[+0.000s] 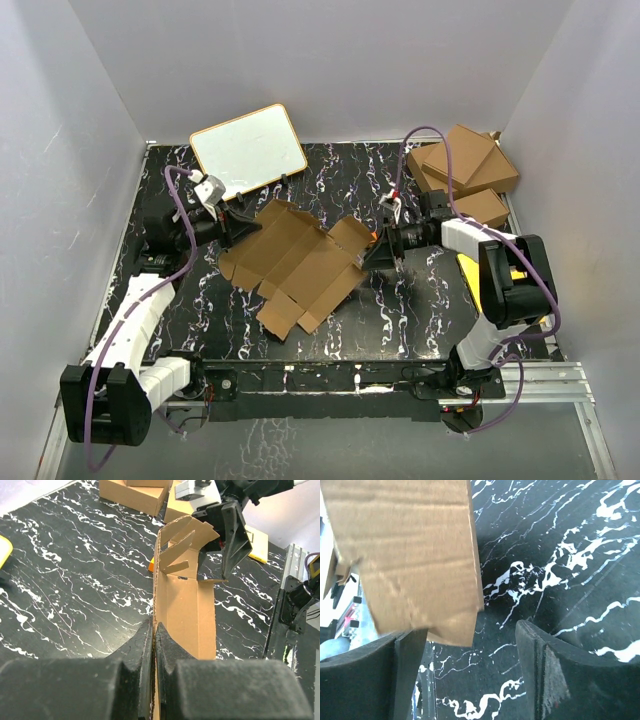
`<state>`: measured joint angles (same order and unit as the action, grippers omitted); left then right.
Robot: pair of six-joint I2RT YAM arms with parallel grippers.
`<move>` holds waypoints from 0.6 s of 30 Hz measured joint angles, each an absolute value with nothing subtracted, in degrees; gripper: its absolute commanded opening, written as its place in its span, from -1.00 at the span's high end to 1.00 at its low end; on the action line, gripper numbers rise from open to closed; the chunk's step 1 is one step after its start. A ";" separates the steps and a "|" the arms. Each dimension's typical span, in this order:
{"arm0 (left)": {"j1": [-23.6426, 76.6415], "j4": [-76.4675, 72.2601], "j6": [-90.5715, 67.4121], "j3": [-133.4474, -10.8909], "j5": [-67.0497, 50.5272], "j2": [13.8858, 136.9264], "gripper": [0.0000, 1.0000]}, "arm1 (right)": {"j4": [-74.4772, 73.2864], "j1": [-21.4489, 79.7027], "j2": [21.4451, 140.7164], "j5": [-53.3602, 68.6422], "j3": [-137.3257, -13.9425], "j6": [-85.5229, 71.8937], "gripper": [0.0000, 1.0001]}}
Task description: Fold the paper box
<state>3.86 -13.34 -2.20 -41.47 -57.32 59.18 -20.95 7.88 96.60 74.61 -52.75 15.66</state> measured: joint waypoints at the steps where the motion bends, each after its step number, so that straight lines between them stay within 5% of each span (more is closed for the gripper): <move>1: 3.86 -13.02 -2.83 -41.52 -57.10 59.33 1.00 | -22.20 7.18 96.29 74.41 -52.97 17.17 -0.63; 18: 3.86 -11.60 -12.49 -41.45 -55.92 58.94 1.00 | -34.70 -4.01 87.92 74.98 -55.66 32.03 -0.74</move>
<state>3.86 -11.60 -12.49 -41.45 -55.92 58.94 -34.70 -4.01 87.92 74.98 -55.66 32.03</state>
